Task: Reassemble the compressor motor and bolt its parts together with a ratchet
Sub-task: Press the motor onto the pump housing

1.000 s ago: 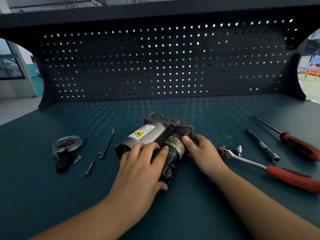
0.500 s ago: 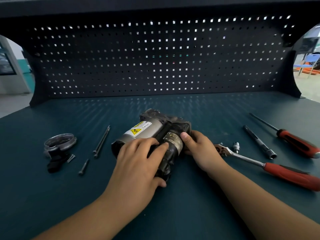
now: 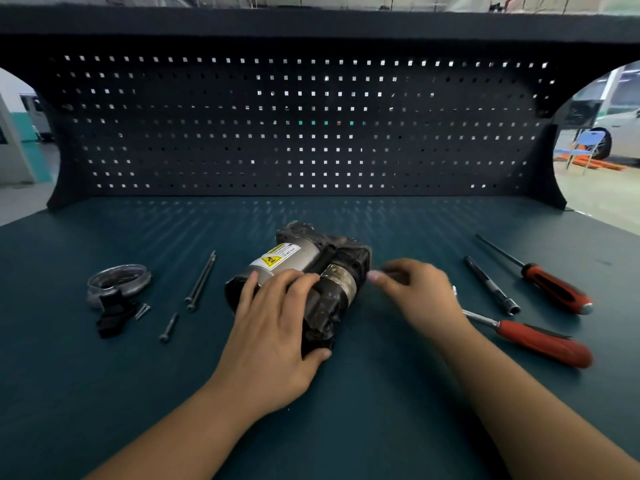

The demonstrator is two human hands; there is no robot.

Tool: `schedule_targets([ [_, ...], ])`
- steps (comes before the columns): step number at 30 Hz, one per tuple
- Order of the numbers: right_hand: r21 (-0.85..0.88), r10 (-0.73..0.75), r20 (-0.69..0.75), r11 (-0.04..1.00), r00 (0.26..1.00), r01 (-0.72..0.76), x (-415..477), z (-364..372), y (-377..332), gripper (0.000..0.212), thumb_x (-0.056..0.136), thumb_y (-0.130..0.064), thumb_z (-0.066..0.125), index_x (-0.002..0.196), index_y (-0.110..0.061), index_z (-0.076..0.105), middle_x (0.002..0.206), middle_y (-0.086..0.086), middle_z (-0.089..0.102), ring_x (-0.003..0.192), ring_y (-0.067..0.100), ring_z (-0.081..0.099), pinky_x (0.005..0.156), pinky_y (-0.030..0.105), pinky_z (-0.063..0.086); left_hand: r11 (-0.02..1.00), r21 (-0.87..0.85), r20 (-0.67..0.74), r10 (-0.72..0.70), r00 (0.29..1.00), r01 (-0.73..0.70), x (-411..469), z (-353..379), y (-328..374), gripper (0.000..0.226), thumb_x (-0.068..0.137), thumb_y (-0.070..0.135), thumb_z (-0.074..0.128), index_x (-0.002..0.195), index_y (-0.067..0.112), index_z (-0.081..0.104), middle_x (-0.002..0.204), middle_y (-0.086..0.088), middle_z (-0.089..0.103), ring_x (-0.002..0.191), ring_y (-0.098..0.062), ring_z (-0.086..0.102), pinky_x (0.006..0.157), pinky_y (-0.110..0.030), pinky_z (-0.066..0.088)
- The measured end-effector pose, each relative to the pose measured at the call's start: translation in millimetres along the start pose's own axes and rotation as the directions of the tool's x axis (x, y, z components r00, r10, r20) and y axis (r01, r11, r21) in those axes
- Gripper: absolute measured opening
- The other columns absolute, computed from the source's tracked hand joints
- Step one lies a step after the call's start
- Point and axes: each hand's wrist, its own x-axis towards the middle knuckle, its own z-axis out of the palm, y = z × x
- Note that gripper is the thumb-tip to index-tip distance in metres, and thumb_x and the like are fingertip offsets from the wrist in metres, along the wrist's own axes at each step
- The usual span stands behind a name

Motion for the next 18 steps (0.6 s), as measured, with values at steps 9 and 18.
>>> schedule_targets([
  [9, -0.505, 0.223, 0.042, 0.846, 0.974, -0.171, -3.4, -14.7, 18.4, 0.050, 0.083, -0.049, 0.065, 0.109, -0.011, 0.046, 0.118, 0.010, 0.055, 0.112, 0.032, 0.050, 0.088, 0.038, 0.042, 0.999, -0.027, -0.044, -0.038, 0.998, 0.037, -3.0, 1.6, 2.6, 0.093, 0.056, 0.041, 0.084, 0.129, 0.018, 0.031, 0.135, -0.013, 0.043, 0.124, -0.026, 0.039, 0.109, -0.058, 0.012],
  [18, -0.535, 0.206, 0.052, 0.832, 0.977, -0.147, 2.3, -18.6, 27.8, 0.035, 0.088, -0.044, 0.061, 0.083, -0.012, 0.049, 0.105, 0.011, 0.058, 0.100, 0.030, 0.053, 0.071, 0.031, 0.037, 0.998, 0.062, -0.082, -0.009, 0.997, 0.014, -3.5, 1.7, 3.3, 0.094, 0.053, 0.050, 0.084, 0.128, 0.018, 0.038, 0.137, -0.014, 0.044, 0.127, -0.023, 0.032, 0.105, -0.061, 0.017],
])
